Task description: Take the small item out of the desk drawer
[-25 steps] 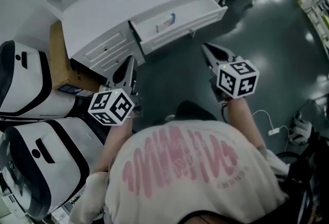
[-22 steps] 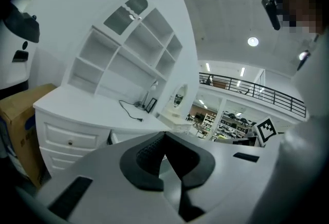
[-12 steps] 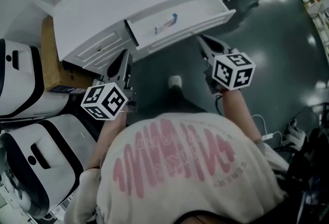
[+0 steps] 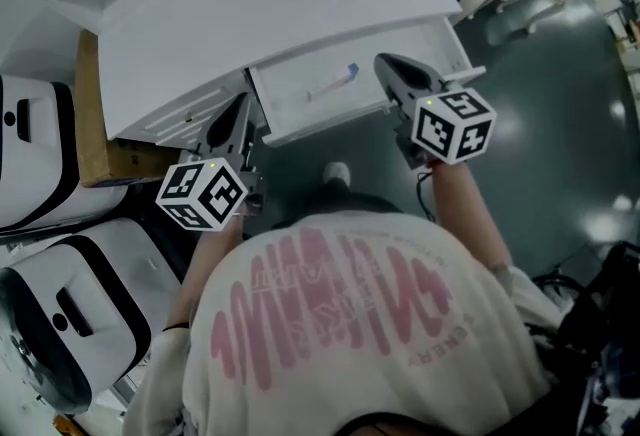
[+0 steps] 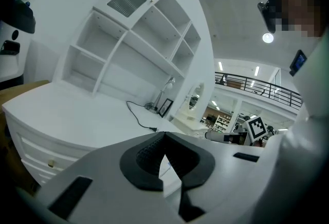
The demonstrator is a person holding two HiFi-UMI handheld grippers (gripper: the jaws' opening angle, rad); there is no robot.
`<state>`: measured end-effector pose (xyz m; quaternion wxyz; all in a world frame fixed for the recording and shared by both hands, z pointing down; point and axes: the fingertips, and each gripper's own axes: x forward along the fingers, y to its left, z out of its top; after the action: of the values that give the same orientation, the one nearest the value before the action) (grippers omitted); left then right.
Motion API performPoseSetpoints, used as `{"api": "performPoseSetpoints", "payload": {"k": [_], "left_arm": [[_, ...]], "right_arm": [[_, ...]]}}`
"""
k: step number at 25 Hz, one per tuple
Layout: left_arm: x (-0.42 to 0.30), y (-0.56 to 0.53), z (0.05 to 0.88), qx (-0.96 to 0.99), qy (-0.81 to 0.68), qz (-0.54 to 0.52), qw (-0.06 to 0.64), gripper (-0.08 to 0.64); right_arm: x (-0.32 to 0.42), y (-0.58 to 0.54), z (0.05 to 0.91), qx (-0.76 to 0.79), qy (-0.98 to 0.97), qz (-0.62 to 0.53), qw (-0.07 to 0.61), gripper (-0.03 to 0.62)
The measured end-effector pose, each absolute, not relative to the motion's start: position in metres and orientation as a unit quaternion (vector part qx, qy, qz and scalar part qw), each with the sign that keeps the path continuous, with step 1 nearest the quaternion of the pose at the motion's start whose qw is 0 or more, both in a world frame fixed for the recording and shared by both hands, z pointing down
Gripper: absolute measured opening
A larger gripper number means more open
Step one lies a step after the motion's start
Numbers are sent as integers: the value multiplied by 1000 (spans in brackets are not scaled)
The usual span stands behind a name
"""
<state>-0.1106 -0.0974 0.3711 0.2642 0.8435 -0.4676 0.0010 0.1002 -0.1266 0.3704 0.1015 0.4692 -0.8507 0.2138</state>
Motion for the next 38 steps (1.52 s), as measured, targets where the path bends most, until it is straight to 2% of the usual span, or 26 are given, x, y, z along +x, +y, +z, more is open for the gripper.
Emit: {"api": "performPoseSetpoints", "payload": {"k": [3, 6, 14, 15, 16, 17, 20, 24, 31, 36, 38], "left_arm": [[-107, -121, 391, 832, -481, 12, 275, 29], [-107, -141, 415, 815, -498, 24, 295, 29], [-118, -168, 449, 780, -533, 37, 326, 29], [-120, -169, 451, 774, -539, 36, 329, 29], [-123, -169, 453, 770, -545, 35, 331, 29], [-124, -169, 455, 765, -550, 33, 333, 29], [-130, -169, 459, 754, -563, 30, 337, 29], [-136, -169, 463, 746, -574, 33, 336, 29], [-135, -168, 462, 746, -577, 36, 331, 29], [-132, -168, 463, 747, -575, 38, 331, 29], [-131, -170, 462, 749, -572, 38, 330, 29]], "right_arm": [[92, -156, 388, 429, -868, 221, 119, 18], [76, -173, 414, 364, -890, 218, 167, 18], [51, -166, 504, 144, -893, 113, 412, 31], [50, -163, 514, 117, -887, 106, 434, 76], [50, -160, 523, 92, -881, 102, 453, 188], [50, -158, 531, 70, -875, 96, 469, 216], [52, -156, 550, 23, -861, 77, 503, 218], [47, -157, 568, -9, -848, 61, 526, 254], [48, -160, 592, -13, -836, 47, 546, 250], [50, -153, 594, -14, -840, 64, 539, 117], [53, -152, 591, -8, -842, 79, 533, 112]]}}
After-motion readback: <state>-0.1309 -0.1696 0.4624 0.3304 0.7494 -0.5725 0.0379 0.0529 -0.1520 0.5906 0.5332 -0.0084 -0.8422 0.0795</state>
